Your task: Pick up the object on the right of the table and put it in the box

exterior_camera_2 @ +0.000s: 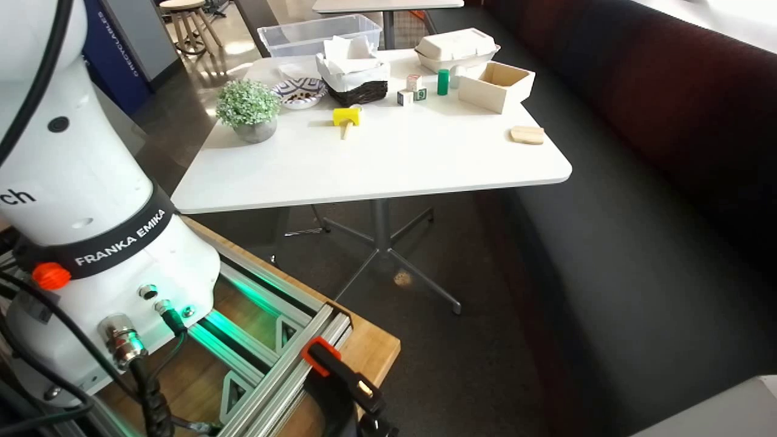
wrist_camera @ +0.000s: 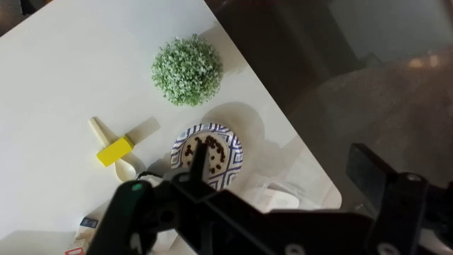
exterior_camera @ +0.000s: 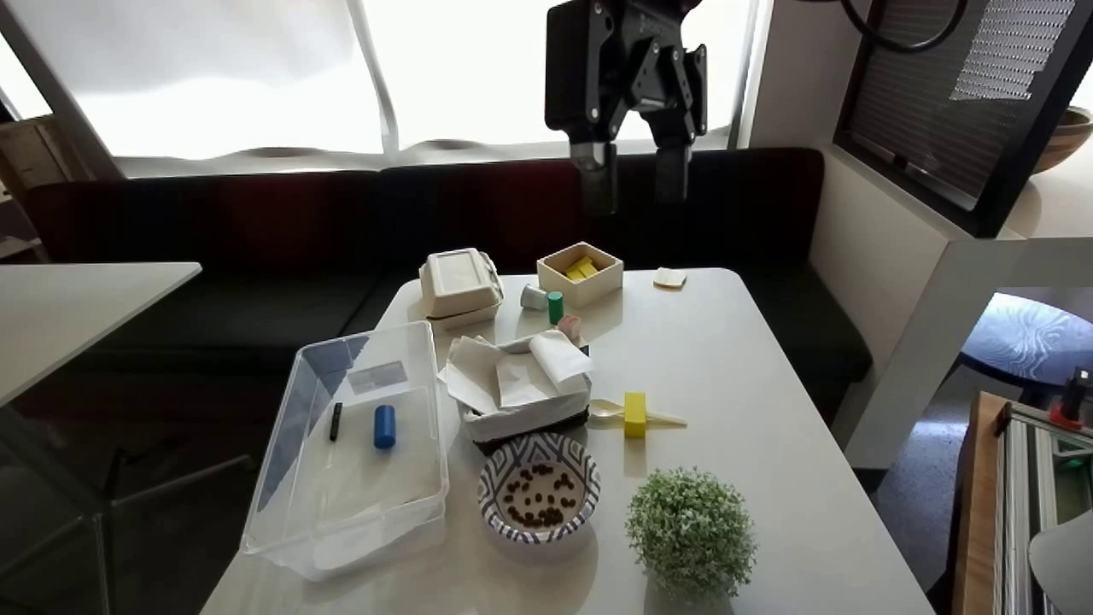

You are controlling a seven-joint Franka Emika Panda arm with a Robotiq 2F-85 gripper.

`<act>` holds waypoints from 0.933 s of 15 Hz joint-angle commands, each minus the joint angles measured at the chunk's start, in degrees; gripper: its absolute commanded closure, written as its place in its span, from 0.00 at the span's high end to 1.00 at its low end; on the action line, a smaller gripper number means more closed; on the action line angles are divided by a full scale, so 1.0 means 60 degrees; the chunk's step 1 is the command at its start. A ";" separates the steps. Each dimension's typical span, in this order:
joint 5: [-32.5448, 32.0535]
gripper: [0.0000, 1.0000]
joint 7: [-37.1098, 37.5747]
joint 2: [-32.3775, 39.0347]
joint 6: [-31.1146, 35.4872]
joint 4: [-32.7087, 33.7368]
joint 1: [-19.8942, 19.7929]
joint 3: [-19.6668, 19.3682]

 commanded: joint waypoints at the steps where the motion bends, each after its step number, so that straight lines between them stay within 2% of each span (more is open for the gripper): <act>1: -0.0057 1.00 0.1003 0.0380 0.1421 -0.0011 -0.0486 0.0005; 8: -0.0732 1.00 0.2478 0.0962 0.4316 -0.0638 -0.1533 -0.0639; 14: -0.2263 1.00 0.4049 0.2125 0.7596 -0.1284 -0.2346 -0.1326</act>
